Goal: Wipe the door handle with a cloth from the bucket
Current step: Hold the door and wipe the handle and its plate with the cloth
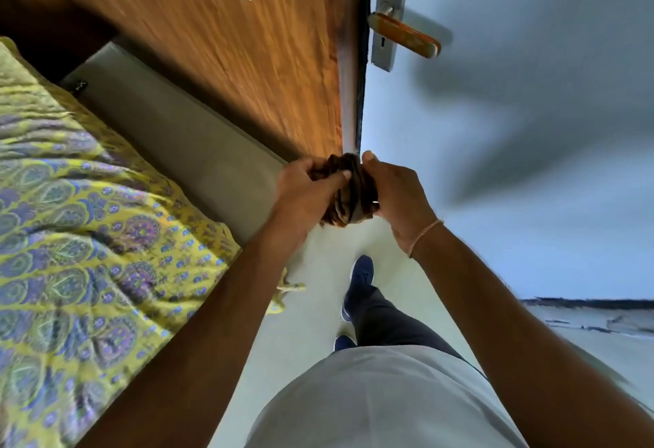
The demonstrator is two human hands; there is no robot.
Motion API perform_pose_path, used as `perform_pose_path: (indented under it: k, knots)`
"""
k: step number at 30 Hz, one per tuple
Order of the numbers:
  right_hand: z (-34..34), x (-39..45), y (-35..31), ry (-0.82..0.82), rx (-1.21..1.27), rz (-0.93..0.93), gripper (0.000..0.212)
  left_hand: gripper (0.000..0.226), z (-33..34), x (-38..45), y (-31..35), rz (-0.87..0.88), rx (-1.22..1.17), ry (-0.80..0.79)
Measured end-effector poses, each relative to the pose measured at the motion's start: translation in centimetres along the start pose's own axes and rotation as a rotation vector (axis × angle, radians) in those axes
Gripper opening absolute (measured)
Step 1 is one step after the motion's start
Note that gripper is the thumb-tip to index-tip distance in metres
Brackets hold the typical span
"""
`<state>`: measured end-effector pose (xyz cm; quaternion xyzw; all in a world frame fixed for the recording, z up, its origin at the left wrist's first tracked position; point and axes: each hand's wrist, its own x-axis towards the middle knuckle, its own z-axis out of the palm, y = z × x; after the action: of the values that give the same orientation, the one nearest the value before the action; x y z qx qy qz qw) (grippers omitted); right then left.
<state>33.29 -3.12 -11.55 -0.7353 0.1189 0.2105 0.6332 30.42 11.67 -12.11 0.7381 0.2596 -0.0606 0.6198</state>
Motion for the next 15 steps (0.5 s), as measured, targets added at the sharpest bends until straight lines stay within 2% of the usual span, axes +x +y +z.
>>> perform_pose_path:
  k: [3,6,9,13,15]
  knots:
    - [1.2,4.7,-0.7,0.019,0.026,0.028,0.034,0.035,0.0,4.0,1.0,0.001,0.04,0.034]
    - [2.0,8.6,-2.1,-0.02,0.062,-0.014,0.017,0.054,-0.6,7.5,2.6,-0.038,0.017,0.032]
    - [3.2,11.0,-4.1,-0.049,-0.001,-0.117,0.018,0.068,-1.6,10.7,3.7,-0.057,-0.003,0.088]
    - [5.0,13.6,-5.4,-0.035,-0.127,-0.173,0.025,0.03,-2.9,14.0,4.4,-0.069,0.079,0.182]
    - [5.5,15.0,-5.5,0.011,-0.177,-0.141,0.03,0.021,-3.8,15.5,4.3,-0.08,0.177,0.245]
